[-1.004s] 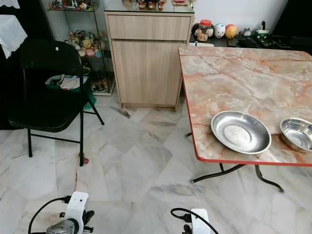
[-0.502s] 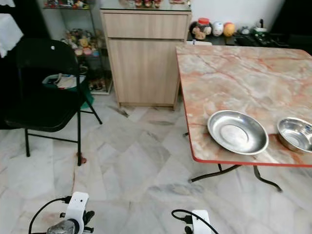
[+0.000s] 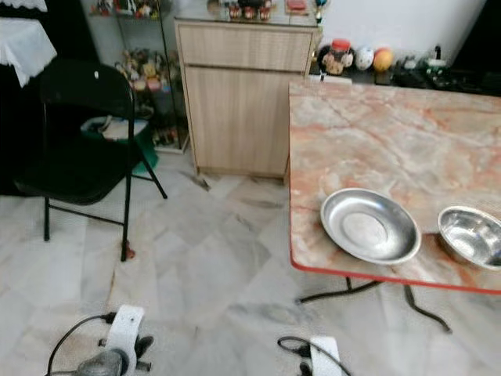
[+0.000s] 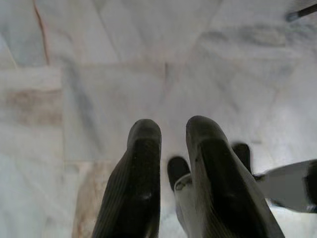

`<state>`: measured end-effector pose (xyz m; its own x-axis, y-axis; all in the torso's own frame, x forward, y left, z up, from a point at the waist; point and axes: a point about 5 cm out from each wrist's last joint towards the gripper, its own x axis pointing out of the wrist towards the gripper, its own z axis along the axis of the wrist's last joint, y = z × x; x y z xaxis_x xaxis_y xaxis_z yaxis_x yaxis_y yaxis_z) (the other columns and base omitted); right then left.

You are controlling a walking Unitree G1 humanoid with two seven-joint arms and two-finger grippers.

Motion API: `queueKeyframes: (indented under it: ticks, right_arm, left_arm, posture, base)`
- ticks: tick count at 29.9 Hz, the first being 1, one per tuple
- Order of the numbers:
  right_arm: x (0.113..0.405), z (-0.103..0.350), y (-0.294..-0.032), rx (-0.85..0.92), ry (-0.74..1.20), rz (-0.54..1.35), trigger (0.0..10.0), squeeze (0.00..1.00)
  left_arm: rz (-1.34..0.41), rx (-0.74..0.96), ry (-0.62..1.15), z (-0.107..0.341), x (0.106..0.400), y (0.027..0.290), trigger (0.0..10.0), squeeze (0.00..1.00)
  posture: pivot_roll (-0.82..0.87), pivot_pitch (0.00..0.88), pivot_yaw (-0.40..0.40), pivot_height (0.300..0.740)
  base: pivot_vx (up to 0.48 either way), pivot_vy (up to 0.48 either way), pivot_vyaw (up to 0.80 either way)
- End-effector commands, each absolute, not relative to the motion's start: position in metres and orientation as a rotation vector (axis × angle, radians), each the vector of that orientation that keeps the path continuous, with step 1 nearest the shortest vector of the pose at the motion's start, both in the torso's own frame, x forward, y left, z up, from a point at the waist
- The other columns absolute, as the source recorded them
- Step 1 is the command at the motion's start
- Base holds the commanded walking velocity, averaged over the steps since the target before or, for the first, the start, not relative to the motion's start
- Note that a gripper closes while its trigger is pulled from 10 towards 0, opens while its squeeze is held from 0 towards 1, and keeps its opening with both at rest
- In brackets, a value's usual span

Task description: Setting the table

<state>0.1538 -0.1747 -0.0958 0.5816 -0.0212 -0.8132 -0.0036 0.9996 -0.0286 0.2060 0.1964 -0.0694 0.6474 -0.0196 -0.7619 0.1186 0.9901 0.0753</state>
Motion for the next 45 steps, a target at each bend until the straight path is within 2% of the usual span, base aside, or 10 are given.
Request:
queueKeyframes:
  ticks: [1, 30, 35, 45]
  right_arm:
    - [0.152, -0.096, -0.177, -0.023, 0.955, -0.018, 10.0, 0.00]
    - [0.145, -0.099, -0.174, -0.025, 0.969, -0.012, 10.0, 0.00]
    - [0.147, -0.098, -0.175, -0.024, 0.962, -0.023, 10.0, 0.00]
    - [0.149, -0.097, -0.176, -0.004, 0.957, -0.045, 10.0, 0.00]
  left_arm:
    - [-0.087, 0.130, 0.866, -0.069, 0.207, 0.195, 10.0, 0.00]
    - [-0.124, 0.147, 0.854, -0.068, 0.210, 0.190, 10.0, 0.00]
    - [-0.106, 0.145, 0.829, -0.065, 0.214, 0.191, 10.0, 0.00]
    - [-0.014, 0.151, 0.684, -0.048, 0.231, 0.209, 10.0, 0.00]
  posture:
    - [0.05, 0.000, -0.027, 0.740]
    - [0.04, 0.000, -0.019, 0.740]
    - [0.05, 0.000, -0.019, 0.740]
    - [0.07, 0.000, -0.018, 0.740]
  base:
    - [0.000, -0.480, 0.00]
    - [0.000, -0.450, 0.00]
    - [0.000, -0.123, 0.00]
    - [0.000, 0.000, 0.00]
